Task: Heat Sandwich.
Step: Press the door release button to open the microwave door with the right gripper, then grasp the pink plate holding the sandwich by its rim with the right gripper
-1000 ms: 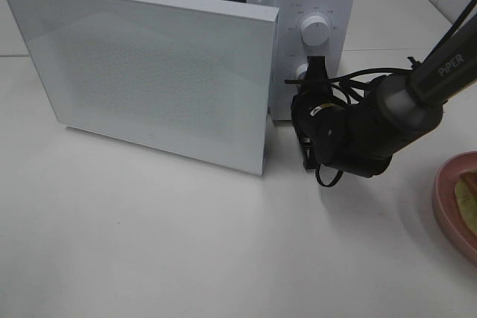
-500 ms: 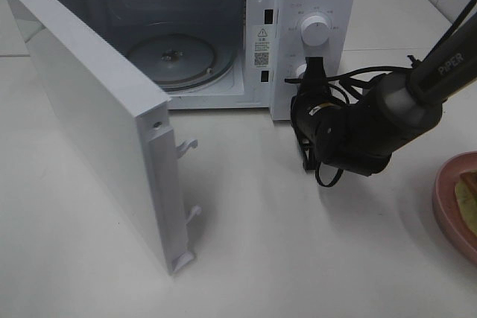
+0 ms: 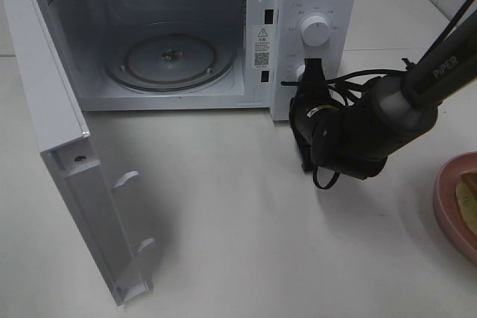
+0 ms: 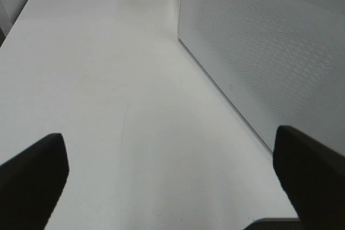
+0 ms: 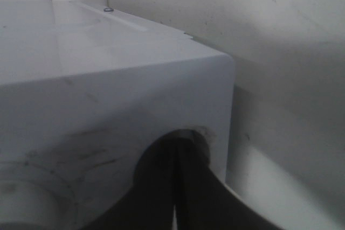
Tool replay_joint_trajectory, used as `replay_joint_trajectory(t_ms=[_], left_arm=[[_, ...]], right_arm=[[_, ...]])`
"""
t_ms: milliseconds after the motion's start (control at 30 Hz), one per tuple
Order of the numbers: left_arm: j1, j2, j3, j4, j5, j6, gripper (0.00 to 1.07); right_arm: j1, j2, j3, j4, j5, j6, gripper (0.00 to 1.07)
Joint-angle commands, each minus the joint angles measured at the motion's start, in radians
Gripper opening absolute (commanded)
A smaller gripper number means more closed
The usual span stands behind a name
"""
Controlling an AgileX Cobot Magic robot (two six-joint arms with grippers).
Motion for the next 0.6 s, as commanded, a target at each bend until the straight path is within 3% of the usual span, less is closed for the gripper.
replay_joint_trajectory(t_ms=[33,600], left_arm=[[-0.005,-0.019,0.003,-0.011,-0.01,-0.004,0.98],[-0.005,-0.019,0.003,-0.011,-0.01,-0.004,0.98]], right_arm=[[0.0,-0.052,0.001,-0.059,-0.121,-0.015,0.0],[0.0,-0.195,0.133,-0.06,0.132,-0.218,0.0]])
